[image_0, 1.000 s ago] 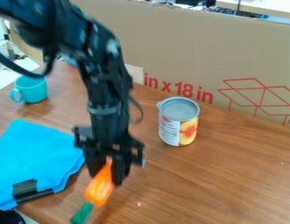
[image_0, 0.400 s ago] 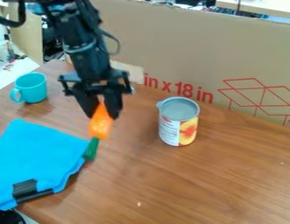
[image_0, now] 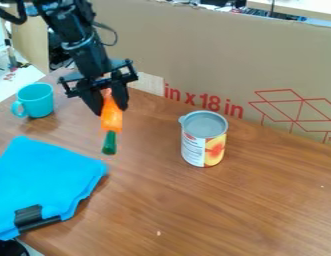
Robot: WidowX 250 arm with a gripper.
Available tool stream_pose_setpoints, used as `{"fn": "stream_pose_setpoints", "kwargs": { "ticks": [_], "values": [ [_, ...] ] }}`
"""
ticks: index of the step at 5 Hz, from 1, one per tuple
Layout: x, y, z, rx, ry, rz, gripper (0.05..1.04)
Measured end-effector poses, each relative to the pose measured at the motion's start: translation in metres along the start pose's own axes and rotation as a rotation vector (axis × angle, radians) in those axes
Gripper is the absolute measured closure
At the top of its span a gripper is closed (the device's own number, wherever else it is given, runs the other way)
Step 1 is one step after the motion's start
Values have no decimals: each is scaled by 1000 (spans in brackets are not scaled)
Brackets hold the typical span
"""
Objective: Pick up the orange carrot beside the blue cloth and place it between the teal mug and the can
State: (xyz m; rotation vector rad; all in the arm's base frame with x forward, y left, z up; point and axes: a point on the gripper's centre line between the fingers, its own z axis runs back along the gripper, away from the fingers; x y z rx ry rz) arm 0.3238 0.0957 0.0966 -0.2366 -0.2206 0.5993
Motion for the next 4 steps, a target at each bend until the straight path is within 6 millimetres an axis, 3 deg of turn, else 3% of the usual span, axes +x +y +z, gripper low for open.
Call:
{"fn": "stream_pose_setpoints", "kwargs": {
  "ticks": [2,4],
  "values": [
    [32,4,-32,-48,-24,164,555],
    [59,7,-77,-38,78,270,556]
  ]
}}
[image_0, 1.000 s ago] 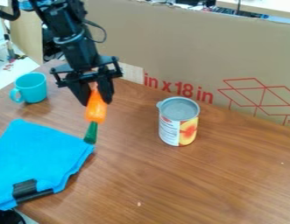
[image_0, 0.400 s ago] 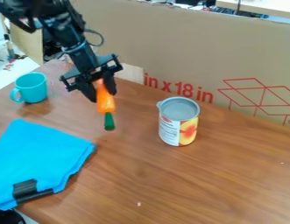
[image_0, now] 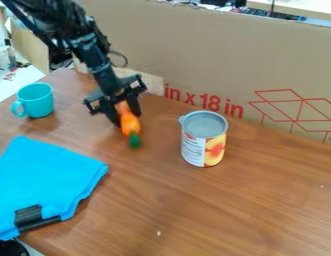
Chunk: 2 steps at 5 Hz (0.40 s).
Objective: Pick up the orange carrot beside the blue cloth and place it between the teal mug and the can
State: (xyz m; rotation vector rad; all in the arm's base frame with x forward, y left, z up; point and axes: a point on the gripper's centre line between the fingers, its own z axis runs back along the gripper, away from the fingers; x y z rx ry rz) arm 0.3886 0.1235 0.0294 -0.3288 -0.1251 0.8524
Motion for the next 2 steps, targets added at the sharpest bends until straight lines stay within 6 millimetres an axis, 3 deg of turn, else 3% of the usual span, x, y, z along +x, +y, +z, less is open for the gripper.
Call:
{"fn": "stream_pose_setpoints", "kwargs": {
  "ticks": [1,2],
  "values": [
    [16,-6,-6,25,55,-2,557],
    [15,-7,-8,42,106,12,557]
  ]
}}
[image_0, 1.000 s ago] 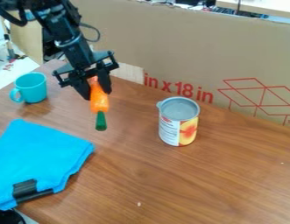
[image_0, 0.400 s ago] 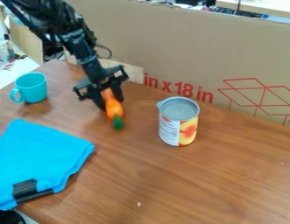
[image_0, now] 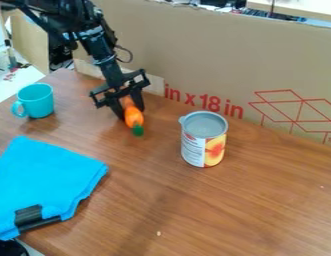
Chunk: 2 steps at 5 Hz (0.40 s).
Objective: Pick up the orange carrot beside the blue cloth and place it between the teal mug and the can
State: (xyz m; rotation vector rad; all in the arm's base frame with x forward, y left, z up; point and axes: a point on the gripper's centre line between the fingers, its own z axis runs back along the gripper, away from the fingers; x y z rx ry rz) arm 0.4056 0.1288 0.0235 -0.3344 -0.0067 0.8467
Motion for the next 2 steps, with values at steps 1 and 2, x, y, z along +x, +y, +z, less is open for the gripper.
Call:
{"fn": "stream_pose_setpoints", "kwargs": {
  "ticks": [1,2],
  "values": [
    [-1,1,1,11,4,-14,507],
    [-6,4,3,23,-1,-12,293]
  ]
}}
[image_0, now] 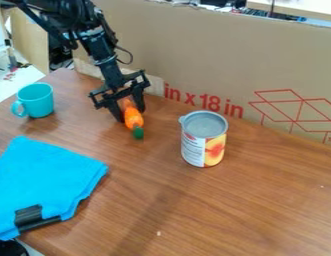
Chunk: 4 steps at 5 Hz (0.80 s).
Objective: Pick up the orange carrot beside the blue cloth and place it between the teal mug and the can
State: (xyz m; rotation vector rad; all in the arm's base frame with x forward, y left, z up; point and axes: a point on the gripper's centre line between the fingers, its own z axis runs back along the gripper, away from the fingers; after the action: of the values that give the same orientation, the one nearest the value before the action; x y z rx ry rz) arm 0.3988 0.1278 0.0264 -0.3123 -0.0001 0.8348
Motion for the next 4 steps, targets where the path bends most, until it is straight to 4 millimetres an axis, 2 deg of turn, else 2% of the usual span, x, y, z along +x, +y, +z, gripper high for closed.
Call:
{"fn": "stream_pose_setpoints", "kwargs": {
  "ticks": [1,3,4],
  "values": [
    [-4,-1,1,28,0,-22,118],
    [-7,-3,3,86,3,-51,105],
    [-12,-14,17,177,10,-117,94]
  ]
}}
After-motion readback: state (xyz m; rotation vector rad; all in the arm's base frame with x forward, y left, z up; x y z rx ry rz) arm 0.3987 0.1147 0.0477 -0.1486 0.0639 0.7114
